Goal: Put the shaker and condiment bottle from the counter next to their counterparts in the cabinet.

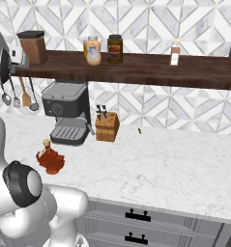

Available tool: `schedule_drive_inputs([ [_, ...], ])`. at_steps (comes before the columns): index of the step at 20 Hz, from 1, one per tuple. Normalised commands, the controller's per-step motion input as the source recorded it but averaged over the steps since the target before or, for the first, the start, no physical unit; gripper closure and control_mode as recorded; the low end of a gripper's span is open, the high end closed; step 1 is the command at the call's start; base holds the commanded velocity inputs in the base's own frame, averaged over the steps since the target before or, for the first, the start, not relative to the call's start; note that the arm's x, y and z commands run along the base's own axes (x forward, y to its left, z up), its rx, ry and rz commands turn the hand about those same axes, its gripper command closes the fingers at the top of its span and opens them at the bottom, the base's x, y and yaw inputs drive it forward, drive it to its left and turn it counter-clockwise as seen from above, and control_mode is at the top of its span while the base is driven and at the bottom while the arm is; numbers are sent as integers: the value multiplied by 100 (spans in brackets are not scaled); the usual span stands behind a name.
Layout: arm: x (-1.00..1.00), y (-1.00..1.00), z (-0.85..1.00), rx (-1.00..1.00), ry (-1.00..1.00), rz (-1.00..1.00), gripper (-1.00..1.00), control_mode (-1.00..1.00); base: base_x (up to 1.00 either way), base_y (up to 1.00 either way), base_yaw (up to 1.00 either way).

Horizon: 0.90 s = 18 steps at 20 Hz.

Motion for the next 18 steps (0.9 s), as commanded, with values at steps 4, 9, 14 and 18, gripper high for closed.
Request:
schedule_drive_inputs([
  [4,18,12,21,-3,0,2,100,-100,0,0,0],
  [9,12,16,1,-25,6,1,100,-100,0,0,0],
  [14,0,0,0,-1,0,0,100,-100,0,0,0],
  [18,28,16,0,0,0,0,100,-100,0,0,0],
])
